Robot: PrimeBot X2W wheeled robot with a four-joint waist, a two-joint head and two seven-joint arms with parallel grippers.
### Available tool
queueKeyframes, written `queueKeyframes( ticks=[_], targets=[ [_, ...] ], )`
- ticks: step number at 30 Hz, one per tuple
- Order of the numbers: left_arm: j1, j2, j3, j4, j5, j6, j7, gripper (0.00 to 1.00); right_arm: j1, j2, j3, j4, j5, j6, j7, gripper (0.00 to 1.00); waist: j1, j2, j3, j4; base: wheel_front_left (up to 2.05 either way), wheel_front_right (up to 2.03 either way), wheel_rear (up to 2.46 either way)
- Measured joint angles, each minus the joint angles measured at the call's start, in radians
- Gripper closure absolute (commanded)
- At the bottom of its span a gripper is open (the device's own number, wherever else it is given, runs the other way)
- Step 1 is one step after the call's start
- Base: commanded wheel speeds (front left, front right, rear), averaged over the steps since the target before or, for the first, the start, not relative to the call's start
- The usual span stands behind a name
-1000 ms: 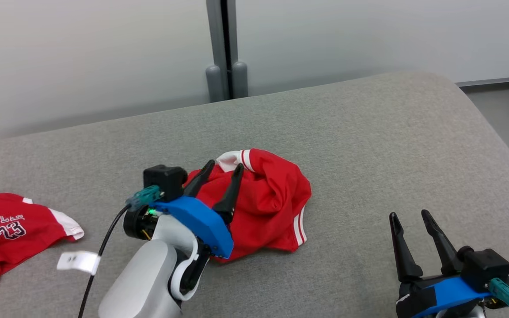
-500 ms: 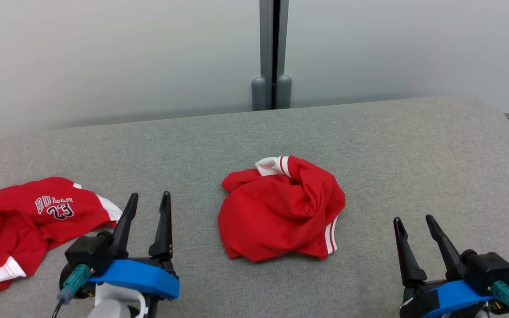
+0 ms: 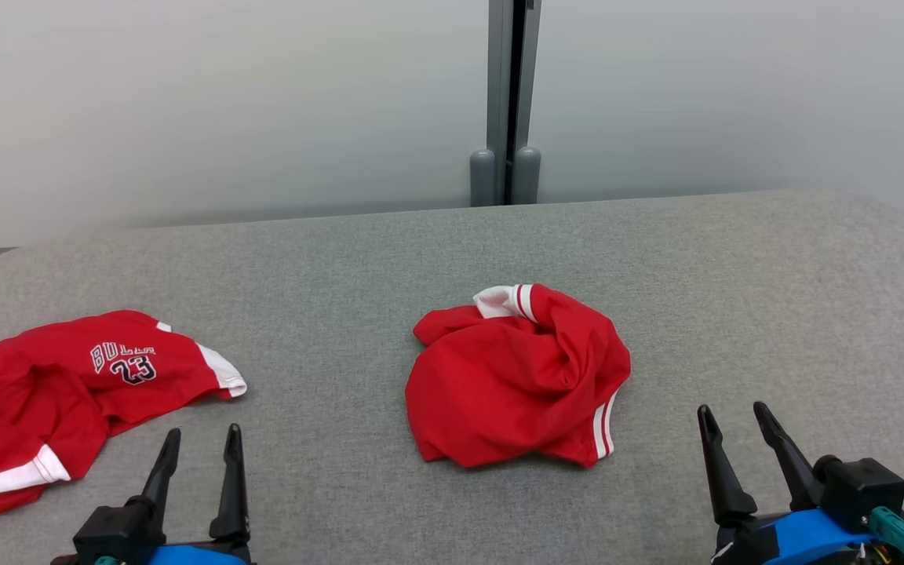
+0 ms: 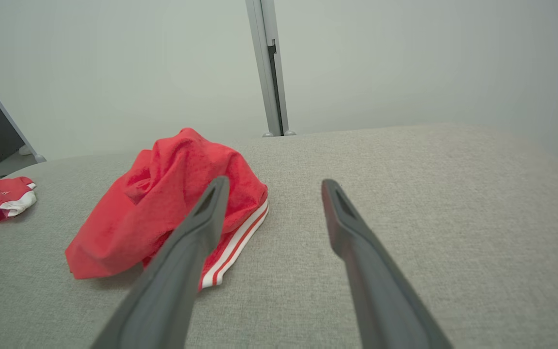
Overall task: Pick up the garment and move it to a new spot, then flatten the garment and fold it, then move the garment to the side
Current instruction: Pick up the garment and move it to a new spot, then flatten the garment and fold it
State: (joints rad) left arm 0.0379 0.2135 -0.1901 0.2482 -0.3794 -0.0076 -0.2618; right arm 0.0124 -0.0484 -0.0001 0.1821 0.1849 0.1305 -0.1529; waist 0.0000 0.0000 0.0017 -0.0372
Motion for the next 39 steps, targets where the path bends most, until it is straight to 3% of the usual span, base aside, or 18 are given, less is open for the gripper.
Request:
queueKeyframes(
  ticks=[25, 34, 39],
  targets=[
    [0.017, -0.012, 0.045, -0.009, 0.025, -0.003, 0.0, 0.0, 0.001, 0.0, 0.017, 0.024, 0.012, 0.0, 0.026, 0.0, 0.0, 0.0, 0.016, 0.007, 0.0, 0.0, 0.0],
    [0.013, -0.01, 0.043, -0.014, 0.027, -0.011, 0.0, 0.0, -0.119, 0.0, 0.124, 0.16, 0.015, 0.0, 0.235, 0.0, 0.0, 0.0, 0.042, 0.032, 0.0, 0.0, 0.0],
    [-0.017, -0.013, 0.031, -0.014, 0.028, -0.012, 0.0, 0.0, -0.221, 0.0, 0.112, 0.302, 0.018, 0.0, 0.309, 0.0, 0.0, 0.0, 0.068, 0.061, 0.0, 0.0, 0.0]
  ],
)
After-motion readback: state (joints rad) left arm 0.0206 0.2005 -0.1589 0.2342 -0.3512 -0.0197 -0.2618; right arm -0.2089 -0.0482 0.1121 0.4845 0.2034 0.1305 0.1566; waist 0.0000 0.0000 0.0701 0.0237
